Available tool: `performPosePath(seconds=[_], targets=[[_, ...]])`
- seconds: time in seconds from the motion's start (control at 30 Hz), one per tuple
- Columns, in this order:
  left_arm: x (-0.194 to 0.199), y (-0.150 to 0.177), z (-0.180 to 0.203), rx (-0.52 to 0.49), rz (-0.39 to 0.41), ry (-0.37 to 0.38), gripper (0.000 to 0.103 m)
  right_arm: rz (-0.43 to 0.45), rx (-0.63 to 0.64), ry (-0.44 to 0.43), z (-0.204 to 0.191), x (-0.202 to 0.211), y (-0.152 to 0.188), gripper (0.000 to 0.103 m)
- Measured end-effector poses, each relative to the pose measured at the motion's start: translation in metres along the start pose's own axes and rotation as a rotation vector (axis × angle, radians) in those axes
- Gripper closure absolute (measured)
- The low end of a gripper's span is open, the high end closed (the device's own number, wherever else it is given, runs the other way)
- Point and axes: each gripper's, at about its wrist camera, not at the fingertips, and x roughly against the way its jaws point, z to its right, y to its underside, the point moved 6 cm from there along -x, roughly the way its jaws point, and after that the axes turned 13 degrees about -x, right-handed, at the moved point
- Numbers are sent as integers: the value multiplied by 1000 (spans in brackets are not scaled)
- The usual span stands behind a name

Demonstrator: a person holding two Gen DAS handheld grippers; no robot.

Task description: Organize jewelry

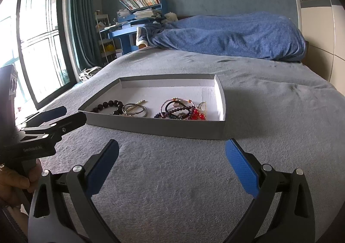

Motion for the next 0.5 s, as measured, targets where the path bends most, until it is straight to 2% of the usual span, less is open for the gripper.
performPosePath(seconds=[0.5], targets=[[-5, 3, 1, 11, -19, 3, 5, -14, -8, 2, 3, -5, 2, 5]])
